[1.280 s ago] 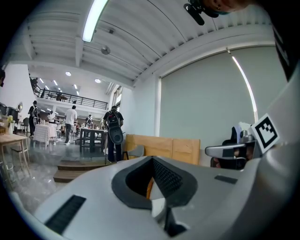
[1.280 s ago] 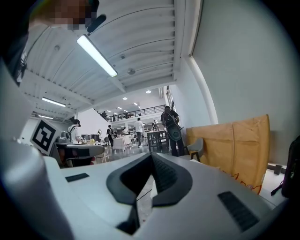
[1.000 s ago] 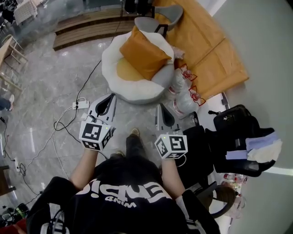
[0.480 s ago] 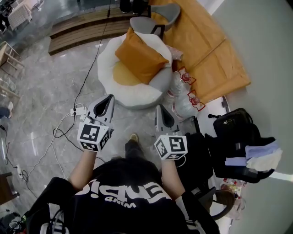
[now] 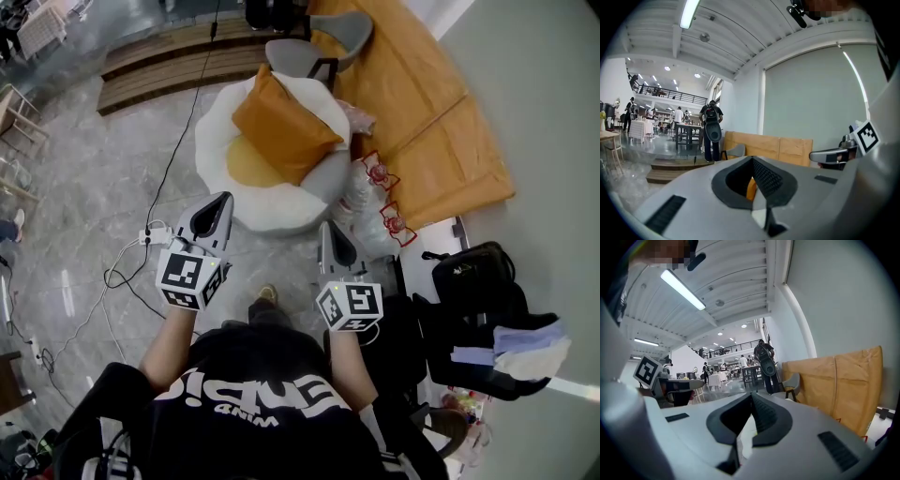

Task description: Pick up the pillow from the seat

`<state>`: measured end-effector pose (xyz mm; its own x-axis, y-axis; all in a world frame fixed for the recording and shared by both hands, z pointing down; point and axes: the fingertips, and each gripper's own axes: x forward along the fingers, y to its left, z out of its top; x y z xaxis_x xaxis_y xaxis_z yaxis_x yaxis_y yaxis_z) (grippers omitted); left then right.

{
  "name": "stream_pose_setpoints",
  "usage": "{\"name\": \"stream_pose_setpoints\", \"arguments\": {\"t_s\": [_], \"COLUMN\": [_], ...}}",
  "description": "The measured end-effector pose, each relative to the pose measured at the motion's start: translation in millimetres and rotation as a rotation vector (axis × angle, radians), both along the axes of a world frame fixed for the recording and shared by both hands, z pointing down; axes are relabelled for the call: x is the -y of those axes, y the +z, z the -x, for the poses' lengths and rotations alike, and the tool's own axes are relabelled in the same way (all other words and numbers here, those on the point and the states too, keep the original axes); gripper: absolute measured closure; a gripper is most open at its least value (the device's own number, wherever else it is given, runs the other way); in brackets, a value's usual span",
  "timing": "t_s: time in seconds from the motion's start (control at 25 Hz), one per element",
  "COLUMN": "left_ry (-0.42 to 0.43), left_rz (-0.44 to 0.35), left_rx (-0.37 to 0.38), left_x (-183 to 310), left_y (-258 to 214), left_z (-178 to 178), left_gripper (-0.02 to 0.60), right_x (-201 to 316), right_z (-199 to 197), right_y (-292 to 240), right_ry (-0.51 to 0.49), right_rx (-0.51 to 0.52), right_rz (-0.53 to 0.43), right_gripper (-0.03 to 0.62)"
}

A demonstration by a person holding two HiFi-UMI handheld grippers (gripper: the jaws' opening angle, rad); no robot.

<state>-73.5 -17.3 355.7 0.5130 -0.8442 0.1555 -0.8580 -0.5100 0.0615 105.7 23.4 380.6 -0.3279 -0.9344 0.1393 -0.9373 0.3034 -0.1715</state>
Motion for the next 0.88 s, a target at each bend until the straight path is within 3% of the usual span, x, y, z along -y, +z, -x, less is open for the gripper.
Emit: {"name": "stream_pose_setpoints", "arguments": {"t_s": [0.88], "left_ry": [-0.029], "left_rz": [-0.031], "left_rx": [-0.024], "left_x": [74.2], "left_y": [-5.6], "left_z": [-23.5], "left_gripper": [0.574], "right_x": [79.6], "right_z": [-30.2], "right_y": [8.2], "right_ry": [-0.042], "right_rx": [0.001], "right_rz": [0.01], "right_gripper": [0.572]}}
